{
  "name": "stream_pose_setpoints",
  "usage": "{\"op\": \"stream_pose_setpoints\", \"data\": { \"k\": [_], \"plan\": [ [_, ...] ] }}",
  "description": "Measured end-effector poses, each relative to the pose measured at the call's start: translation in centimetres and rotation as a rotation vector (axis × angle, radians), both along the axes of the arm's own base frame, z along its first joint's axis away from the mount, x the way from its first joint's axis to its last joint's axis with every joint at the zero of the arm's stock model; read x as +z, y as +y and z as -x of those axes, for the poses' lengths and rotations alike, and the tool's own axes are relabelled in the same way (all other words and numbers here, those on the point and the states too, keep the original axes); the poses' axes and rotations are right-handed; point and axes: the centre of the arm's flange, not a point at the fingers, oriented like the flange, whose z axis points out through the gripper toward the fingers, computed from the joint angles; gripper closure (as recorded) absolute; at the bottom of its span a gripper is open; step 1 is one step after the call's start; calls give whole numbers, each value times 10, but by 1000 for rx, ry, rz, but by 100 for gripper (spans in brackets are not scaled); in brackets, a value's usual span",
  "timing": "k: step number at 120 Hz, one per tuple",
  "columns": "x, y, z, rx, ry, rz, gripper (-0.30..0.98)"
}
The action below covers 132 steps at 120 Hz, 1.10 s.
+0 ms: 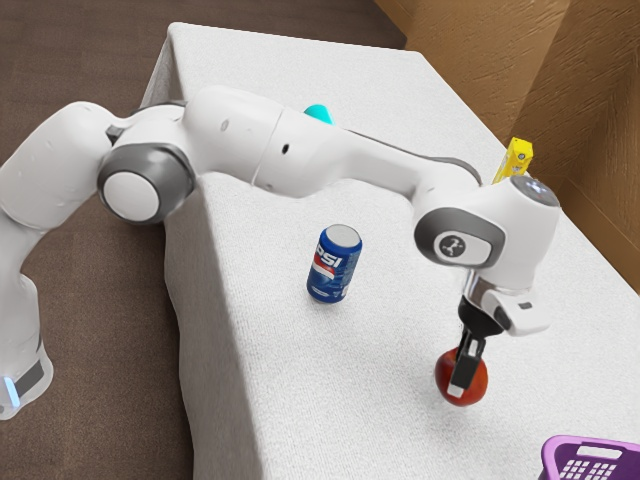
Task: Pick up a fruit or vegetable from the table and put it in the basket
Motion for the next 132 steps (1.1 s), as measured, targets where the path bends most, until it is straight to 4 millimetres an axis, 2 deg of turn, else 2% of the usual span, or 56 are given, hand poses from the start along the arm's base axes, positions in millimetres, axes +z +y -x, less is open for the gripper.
{"op": "stream_pose_setpoints", "data": {
  "k": [13, 36, 49, 60, 66, 74, 82, 91, 102, 117, 132],
  "plan": [
    [28, -5, 0, -5, -44, 18, 23],
    [116, -20, 7, -28, -165, 85, 22],
    [159, -51, 26, -77, -230, 141, 22],
    [174, -84, 43, -125, -268, 184, 21],
    [174, -107, 51, -155, -286, 215, 21],
    [161, -138, 54, -186, -306, 273, 21],
    [145, -162, 48, -197, -334, 346, 22],
    [130, -177, 37, -182, -383, 425, 22],
    [110, -183, 19, -138, -461, 503, 22],
    [101, -164, -10, -50, -604, 544, 21],
    [72, -156, -29, 15, -676, 572, 21]
  ]
}}
